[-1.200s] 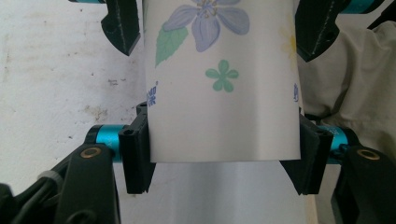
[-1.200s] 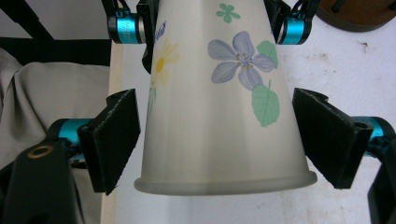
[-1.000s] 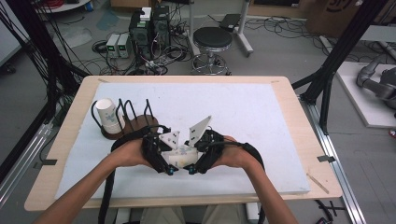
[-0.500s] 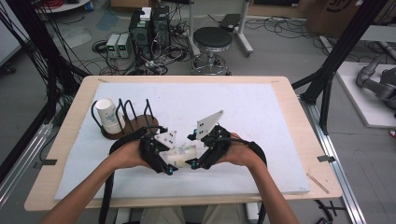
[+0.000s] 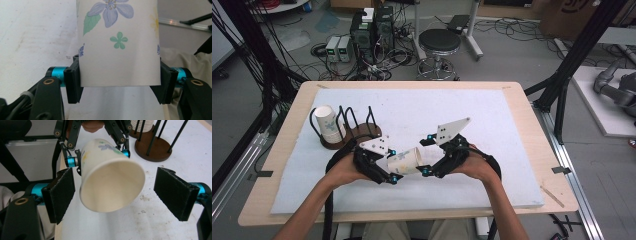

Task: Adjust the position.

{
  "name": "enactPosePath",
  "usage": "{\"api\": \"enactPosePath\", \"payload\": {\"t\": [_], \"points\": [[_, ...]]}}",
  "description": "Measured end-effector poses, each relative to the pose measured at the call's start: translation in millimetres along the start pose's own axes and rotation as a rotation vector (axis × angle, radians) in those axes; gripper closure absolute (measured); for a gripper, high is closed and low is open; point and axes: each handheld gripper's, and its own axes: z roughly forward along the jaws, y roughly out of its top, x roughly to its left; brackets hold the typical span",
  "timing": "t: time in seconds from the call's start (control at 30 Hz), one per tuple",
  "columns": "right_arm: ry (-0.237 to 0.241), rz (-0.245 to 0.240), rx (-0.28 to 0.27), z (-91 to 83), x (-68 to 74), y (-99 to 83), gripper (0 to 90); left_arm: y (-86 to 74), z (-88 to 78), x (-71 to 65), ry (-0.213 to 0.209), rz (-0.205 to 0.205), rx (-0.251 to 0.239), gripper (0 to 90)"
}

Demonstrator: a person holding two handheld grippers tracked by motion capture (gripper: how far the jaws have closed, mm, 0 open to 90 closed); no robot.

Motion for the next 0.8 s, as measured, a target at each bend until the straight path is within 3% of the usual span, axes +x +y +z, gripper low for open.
{"api": "enactPosePath", "payload": {"t": [0.33,0.6,0.8], "points": [[0.005,0.035,-0.086,-2.9,0.0,-13.0,17.7,-4.5,-1.4,1.3,0.012,-0.011,-0.067,36.3],[0.010,0.065,-0.146,-5.8,0.6,-22.3,17.7,-13.2,-1.9,1.0,-0.011,-0.046,-0.193,36.3],[0.022,0.088,-0.198,-3.7,-1.2,-29.8,17.7,-15.1,-4.2,0.5,-0.021,-0.042,-0.245,36.3]]}}
